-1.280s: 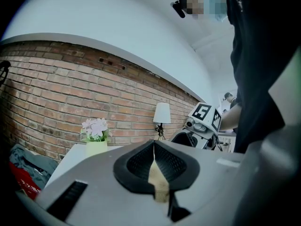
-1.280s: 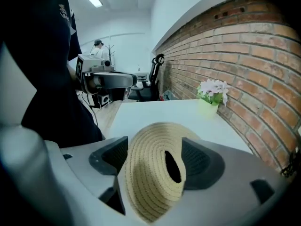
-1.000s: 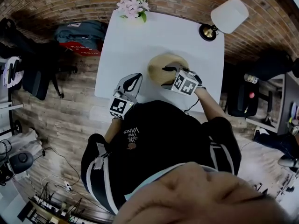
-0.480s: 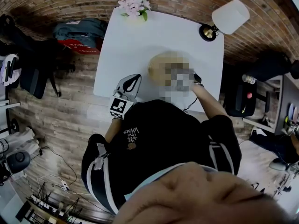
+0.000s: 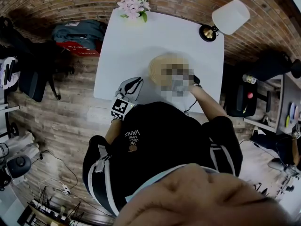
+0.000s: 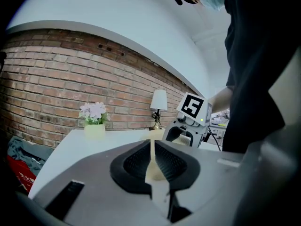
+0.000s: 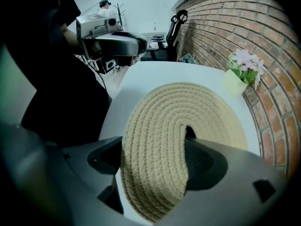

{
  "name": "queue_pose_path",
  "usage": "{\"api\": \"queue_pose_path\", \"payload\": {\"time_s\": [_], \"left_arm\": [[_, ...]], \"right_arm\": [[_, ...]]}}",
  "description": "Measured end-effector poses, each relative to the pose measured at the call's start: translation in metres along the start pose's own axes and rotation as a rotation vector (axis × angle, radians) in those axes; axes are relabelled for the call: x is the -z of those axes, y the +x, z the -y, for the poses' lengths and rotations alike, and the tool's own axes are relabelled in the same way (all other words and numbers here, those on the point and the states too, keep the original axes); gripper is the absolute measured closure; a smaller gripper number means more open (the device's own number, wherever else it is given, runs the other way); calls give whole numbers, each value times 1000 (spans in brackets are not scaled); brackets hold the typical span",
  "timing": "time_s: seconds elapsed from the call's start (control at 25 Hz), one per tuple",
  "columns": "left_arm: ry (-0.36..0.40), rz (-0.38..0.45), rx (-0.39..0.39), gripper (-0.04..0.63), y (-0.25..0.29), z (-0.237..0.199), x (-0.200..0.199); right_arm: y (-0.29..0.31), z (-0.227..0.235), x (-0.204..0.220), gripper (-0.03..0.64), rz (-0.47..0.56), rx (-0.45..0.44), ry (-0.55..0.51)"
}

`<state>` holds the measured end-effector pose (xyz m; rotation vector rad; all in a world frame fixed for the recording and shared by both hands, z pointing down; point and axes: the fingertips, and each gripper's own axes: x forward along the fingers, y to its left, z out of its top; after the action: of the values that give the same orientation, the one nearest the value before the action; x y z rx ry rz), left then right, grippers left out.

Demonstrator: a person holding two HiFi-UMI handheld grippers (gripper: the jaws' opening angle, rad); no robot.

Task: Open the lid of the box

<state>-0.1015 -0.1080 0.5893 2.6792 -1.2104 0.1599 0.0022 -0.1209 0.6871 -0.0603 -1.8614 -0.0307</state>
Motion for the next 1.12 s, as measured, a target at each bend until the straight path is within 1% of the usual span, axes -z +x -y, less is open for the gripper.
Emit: {"api": "queue_pose_path", "payload": {"time_s": [0.04, 0.16, 0.28, 0.36, 0.52, 0.72, 0.84, 1.0, 1.12], "left_arm": [[-4, -6, 16, 576, 2, 1, 2], [1, -36, 58, 492, 9, 5, 11], [18, -79, 92, 431, 17, 7, 22], [42, -96, 113, 372, 23, 8, 27], [104, -130, 153, 310, 33, 11, 37], [179, -168, 166, 254, 44, 5, 49], [212, -202, 185, 239, 53, 4, 59], [225, -243, 212, 233, 68, 5, 82], [226, -254, 215, 232, 77, 4, 88]], "right_arm": [[0, 0, -1, 261, 6, 4, 3], [1, 1, -2, 261, 16, 19, 5], [2, 3, -2, 261, 18, 30, 6], [2, 2, -2, 261, 16, 26, 8], [3, 1, 0, 261, 17, 22, 8], [2, 0, -1, 261, 18, 23, 7], [2, 0, 0, 261, 18, 26, 6], [3, 1, 0, 261, 20, 40, 1], [3, 1, 0, 261, 18, 42, 0]]}}
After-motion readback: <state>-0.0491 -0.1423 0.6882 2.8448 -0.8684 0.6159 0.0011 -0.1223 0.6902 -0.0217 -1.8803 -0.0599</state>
